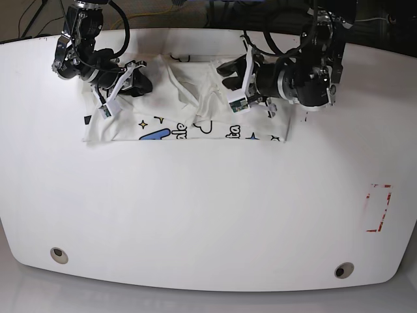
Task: Layout the t-shirt on the table in an organized manner, then fold the t-shirt properly
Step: 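Lower the held fabric onto the shirt middle with the left gripper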
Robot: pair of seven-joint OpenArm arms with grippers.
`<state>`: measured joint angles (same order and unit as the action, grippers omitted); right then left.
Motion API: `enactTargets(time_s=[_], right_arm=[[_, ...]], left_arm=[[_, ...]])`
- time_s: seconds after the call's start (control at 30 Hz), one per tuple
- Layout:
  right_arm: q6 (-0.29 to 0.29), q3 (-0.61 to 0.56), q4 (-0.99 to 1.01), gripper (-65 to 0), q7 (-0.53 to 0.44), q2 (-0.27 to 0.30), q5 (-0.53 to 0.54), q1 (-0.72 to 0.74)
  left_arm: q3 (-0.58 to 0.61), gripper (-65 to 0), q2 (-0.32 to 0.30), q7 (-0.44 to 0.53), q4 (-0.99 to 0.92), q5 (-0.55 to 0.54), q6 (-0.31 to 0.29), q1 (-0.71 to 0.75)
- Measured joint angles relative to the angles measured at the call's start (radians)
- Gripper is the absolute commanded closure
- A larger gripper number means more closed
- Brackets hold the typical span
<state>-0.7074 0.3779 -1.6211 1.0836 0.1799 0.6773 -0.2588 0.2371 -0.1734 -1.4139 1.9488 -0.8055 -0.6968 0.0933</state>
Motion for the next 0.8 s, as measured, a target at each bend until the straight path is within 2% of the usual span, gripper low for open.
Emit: enactTargets(time_s=[0.23,0.33,0.47,0.6,0.8], right_arm=[[0.0,0.0,0.0,-14.4,0.0,0.0,0.0,0.0],[0.0,0.0,0.0,-14.4,0.0,0.0,0.0,0.0],[0.0,0.0,0.0,-14.4,0.0,0.0,0.0,0.0],[0.0,0.0,0.0,-14.4,0.0,0.0,0.0,0.0],[0.0,-0.002,0.0,-14.4,0.0,0.0,-0.001,0.0]], left_arm=[[-0.093,-17.2,-0.002,0.0,0.001,0.006,0.0,-0.052],[-0.111,-20.0,0.001,0.0,-0.002,0.009,0.004,-0.072],[-0.117,-27.5,0.029,-0.001,-0.025,0.012,0.105,-0.093],[-0.108,-34.7,0.06,0.003,-0.063,0.055,0.172,-0.104],[-0.107,-37.6,0.107,0.012,-0.123,0.124,0.178,-0.128]])
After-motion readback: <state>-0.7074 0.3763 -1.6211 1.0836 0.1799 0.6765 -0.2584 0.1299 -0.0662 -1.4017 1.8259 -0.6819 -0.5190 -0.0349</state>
